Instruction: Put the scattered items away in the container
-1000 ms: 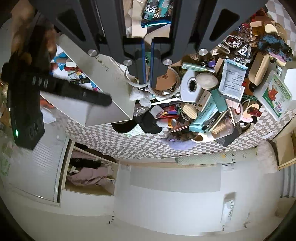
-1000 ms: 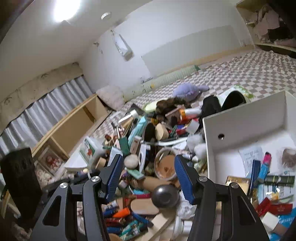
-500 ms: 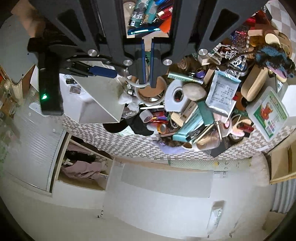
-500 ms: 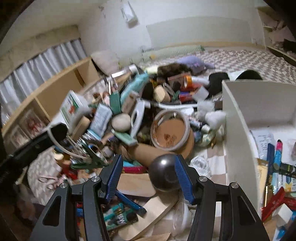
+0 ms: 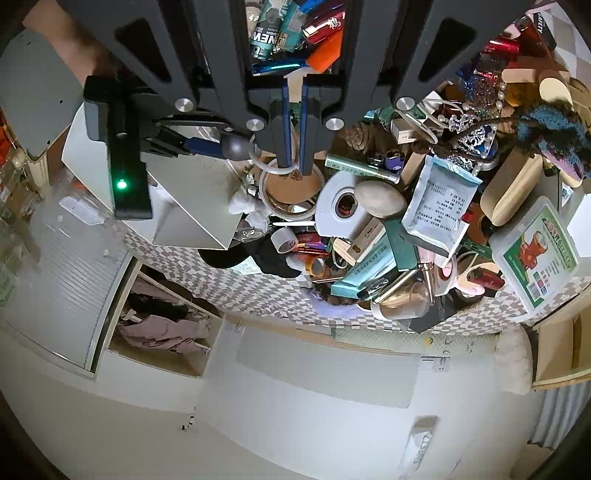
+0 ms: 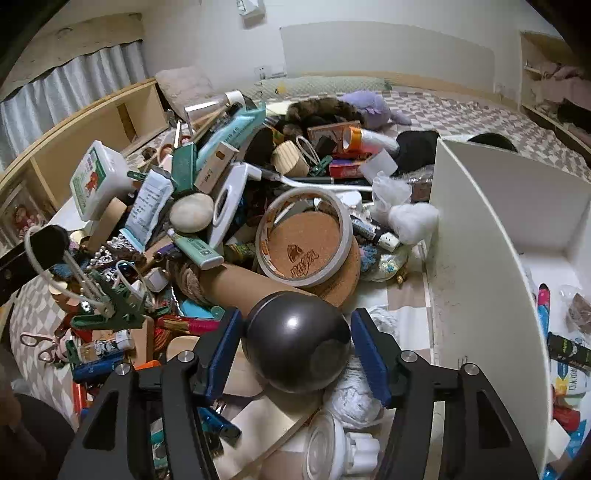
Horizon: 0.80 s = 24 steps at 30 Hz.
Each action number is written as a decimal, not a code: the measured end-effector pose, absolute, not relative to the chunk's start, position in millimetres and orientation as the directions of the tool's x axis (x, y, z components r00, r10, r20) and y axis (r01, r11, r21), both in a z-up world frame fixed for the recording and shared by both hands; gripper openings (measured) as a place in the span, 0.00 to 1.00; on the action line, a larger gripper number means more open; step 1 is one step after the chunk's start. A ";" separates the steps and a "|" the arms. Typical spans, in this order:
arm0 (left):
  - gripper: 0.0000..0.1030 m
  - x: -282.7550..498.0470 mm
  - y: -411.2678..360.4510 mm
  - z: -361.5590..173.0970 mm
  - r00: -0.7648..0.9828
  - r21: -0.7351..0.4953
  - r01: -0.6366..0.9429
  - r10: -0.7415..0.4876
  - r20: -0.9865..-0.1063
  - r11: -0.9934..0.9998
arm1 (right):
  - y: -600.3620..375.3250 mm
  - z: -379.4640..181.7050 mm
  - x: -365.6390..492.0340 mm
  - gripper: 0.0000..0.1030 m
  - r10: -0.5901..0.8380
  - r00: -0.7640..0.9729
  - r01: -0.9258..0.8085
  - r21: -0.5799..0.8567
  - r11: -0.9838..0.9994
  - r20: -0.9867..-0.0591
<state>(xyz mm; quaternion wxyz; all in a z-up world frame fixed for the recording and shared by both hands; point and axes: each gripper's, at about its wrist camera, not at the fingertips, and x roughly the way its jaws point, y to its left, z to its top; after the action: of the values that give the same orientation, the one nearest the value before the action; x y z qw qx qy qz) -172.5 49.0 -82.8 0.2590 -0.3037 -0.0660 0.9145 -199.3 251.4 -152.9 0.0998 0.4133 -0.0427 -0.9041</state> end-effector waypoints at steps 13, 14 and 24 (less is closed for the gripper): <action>0.05 -172.0 49.0 -85.7 -0.680 -0.283 -0.428 0.513 -0.525 -0.858 | 251.2 -152.3 -196.3 0.61 -0.248 -0.645 0.148 0.200 -0.969 -0.723; 0.05 -171.5 48.9 -84.9 -0.680 -0.283 -0.428 0.512 -0.524 -0.858 | 251.1 -149.6 -194.3 0.61 -0.252 -0.653 0.150 0.204 -0.967 -0.715; 0.05 -163.8 50.4 -64.4 -0.705 -0.272 -0.433 0.511 -0.492 -0.860 | 249.6 -96.8 -169.0 0.61 -0.339 -0.733 0.219 0.266 -0.939 -0.591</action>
<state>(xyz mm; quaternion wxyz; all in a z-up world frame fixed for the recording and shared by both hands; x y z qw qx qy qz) -163.8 50.4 -64.4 0.2561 -0.2861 -0.0680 0.9208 -169.0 249.6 -96.8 0.1506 0.3333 -0.0894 -0.9264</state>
